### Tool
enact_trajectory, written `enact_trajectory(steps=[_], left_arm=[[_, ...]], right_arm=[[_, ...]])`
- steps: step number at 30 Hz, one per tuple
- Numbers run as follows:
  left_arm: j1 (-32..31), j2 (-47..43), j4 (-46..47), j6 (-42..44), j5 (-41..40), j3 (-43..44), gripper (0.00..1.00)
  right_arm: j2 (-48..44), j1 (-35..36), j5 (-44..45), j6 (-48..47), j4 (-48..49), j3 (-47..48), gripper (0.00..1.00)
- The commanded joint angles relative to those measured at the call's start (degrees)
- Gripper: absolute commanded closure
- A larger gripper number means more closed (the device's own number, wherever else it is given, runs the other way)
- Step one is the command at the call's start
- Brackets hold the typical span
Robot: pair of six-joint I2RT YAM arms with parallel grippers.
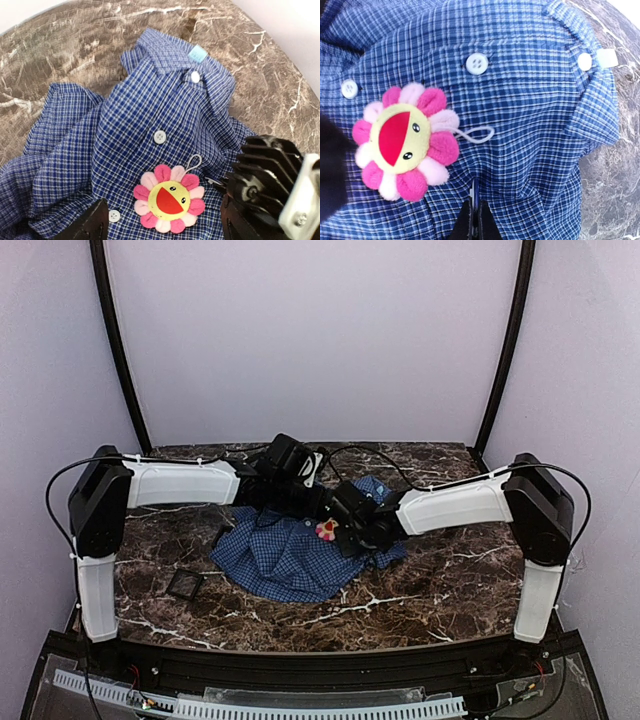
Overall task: Remove the brooch from the garment
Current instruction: Pick up the brooch from the crumpled clothing.
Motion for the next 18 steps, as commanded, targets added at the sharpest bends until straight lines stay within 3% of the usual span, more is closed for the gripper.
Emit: enact_trajectory(steps=[1,6,14,18], left_arm=[[0.1,-6.5,-0.7,-0.2,-1.9,-1.0,0.16],[0.9,-11.0,-1.4,-1.1,-1.7,-2.7,0.08],[1.5,-15.1,-0.3,-2.6,7.6,-5.4,0.02],[1.9,-15.1,0.1,-2.7,13.1,-5.8,0.01]], right_arm=[[-5.6,-1.7,-4.0,2.0,0.8,-0.7,1.0],[-13.5,-6.5,-14.5,2.8,9.7,-6.5,1.0],[-19.3,-11.3,-33.4,2.7,23.0,-12.9,1.0],[-21.6,-11.4,-38.8,2.8,26.6,-13.4,1.0]])
